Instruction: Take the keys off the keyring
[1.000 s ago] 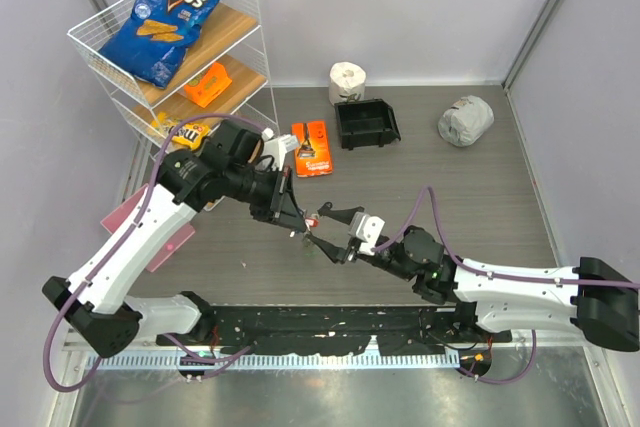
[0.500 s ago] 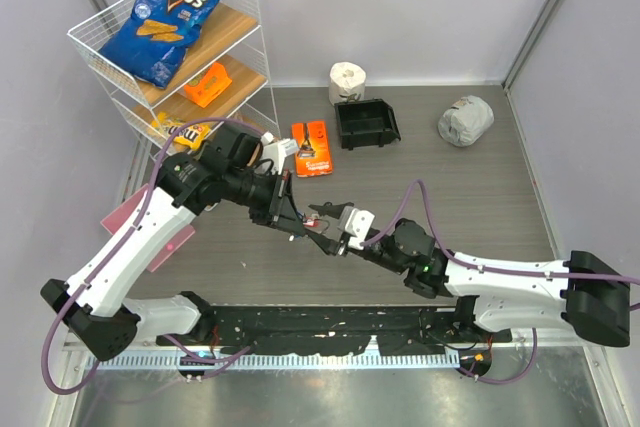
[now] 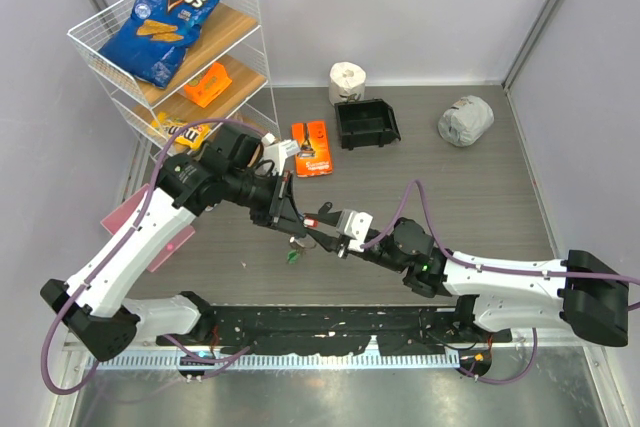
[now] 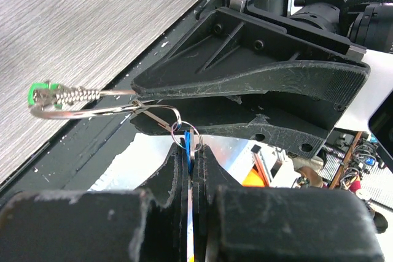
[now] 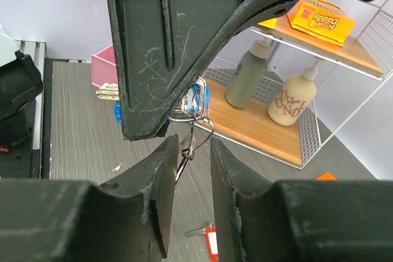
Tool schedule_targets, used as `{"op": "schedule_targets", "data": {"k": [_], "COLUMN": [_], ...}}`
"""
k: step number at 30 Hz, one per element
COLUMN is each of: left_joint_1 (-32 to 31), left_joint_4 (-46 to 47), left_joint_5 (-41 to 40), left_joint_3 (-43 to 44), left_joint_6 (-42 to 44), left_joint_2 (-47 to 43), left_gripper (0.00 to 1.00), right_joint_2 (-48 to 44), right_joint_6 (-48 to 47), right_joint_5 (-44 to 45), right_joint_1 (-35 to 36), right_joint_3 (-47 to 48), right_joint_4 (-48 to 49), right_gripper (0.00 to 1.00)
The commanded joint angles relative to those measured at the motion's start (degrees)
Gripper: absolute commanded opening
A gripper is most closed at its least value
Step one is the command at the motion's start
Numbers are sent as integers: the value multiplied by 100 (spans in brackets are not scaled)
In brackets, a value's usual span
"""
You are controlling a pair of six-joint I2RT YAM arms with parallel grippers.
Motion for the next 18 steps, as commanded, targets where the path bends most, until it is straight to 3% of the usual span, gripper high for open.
{"op": "schedule_targets", "data": {"k": [1,5,7,15,18], "left_joint_1": [-36,-36,-28,-28,-36], "left_joint_4": [212,238,255,273,291], "left_joint_5": [245,236,218,227,236], "left_joint_3": [11,11,20,20,20], "left_joint_6": [-71,-88,-106,-123,-150], "left_joint_2": [-156,-156,-155,-129,-155], "left_gripper": [0,0,0,0,0], "right_joint_2": [-38,-12,-3,85,146], "right_joint_6": [-64,-81,-81,-125,-169], "right_joint_5": [-138,-103,-77,55,491], "right_joint_1": [-23,-23,-14,-14,-14], "right_joint_3": [207,216,216,304,400], "right_joint_4": [309,291,291,256,160], "right_gripper": [33,33,44,41,36]}}
